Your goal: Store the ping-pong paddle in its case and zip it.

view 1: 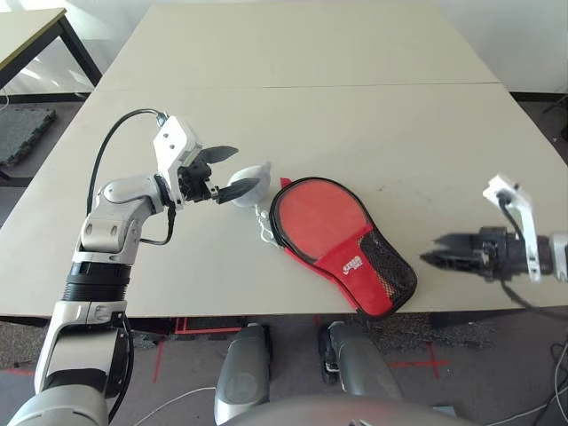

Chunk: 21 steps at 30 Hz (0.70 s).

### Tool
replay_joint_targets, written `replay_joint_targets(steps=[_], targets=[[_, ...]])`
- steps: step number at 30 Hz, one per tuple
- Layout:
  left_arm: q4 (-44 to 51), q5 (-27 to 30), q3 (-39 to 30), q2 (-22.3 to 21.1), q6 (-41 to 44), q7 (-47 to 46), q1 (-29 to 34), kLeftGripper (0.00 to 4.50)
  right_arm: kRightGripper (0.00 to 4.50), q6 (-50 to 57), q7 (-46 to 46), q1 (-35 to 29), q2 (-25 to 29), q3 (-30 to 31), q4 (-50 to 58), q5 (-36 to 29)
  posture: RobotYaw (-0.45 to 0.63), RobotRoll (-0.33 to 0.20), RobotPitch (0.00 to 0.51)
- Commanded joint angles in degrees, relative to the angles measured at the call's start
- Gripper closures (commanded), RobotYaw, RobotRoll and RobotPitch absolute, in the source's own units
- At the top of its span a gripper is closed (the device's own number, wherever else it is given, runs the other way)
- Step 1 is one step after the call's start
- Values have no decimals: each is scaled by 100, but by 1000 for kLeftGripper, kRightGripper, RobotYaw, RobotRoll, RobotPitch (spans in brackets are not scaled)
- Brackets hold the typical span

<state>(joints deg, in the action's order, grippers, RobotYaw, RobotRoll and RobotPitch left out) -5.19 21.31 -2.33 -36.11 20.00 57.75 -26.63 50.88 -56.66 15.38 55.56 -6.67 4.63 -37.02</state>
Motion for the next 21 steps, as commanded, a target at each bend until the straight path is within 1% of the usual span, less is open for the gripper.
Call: replay_joint_targets(steps=[1, 3, 7, 14, 21], targets=[[241, 202, -138, -155, 270, 85, 41, 0, 43, -347, -34, 613, -370, 544, 36, 319, 71, 0, 124], [314, 260, -162, -224, 362, 102, 46, 0, 43, -548, 15, 959, -667, 828, -21, 553, 76, 0, 123], [465, 330, -196, -315, 488, 115, 101, 0, 43, -891, -33, 1332, -1051, 1237, -191, 941, 92, 0, 124], [622, 401, -233, -387, 620, 89, 168, 0, 43, -1442, -199, 1609, -1489, 1753, -569, 1514, 105, 0, 126], [716, 416, -263, -432, 692, 83, 233, 0, 43, -1827, -334, 1616, -1743, 1927, -843, 1874, 118, 0, 125]])
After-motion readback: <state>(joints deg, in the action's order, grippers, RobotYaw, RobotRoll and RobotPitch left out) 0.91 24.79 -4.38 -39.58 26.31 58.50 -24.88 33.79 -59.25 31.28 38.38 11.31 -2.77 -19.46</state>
